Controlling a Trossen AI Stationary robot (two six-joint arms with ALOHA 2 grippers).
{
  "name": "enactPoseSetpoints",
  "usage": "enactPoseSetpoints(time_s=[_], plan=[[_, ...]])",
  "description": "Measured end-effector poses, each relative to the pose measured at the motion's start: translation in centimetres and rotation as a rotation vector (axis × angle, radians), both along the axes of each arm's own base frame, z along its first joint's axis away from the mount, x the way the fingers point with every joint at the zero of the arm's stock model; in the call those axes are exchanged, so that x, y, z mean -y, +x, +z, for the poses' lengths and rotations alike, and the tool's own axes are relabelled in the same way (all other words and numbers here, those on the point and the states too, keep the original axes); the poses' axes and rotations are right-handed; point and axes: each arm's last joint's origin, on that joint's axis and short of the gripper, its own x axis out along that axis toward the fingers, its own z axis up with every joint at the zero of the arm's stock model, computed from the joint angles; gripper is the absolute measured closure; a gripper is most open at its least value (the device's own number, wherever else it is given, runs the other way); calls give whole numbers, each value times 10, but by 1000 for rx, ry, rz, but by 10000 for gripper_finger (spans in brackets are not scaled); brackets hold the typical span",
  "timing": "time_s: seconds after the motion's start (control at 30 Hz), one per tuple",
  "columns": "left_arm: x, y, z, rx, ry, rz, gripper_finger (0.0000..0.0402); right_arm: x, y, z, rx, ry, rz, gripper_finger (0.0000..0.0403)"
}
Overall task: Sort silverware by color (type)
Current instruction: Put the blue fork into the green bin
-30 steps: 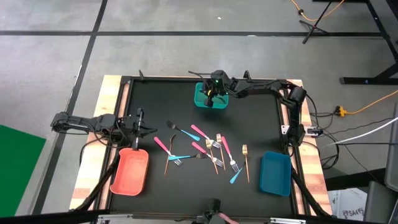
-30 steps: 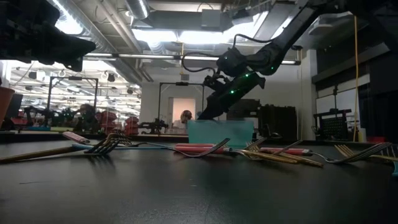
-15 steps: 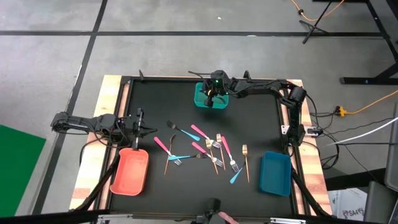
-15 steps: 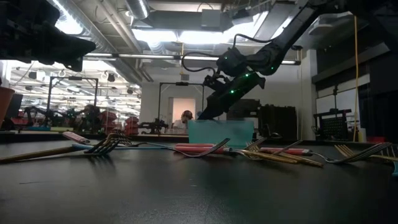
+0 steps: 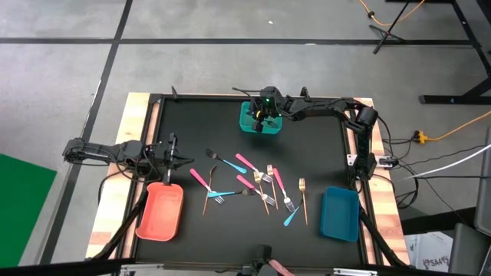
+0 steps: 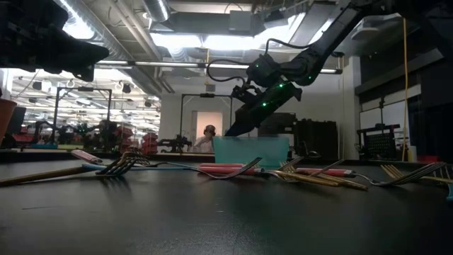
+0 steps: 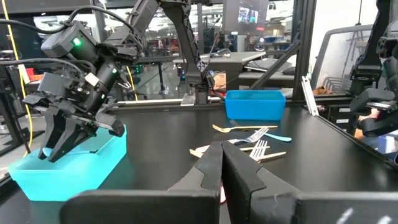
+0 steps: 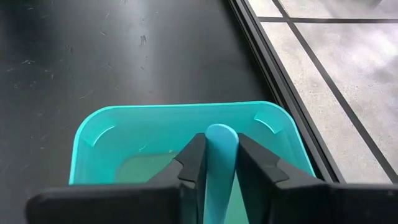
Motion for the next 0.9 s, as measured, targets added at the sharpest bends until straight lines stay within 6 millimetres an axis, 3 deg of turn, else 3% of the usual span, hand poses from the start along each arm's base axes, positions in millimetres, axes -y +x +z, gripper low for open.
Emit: enactPoseSetpoints(time_s=[0.67, 0.9], plan=[[0, 0, 0, 0, 0, 0, 401, 0, 0, -1, -7, 4, 0, 322], [0, 0, 0, 0, 0, 0, 401, 1, -5, 4, -33, 17, -136, 322]])
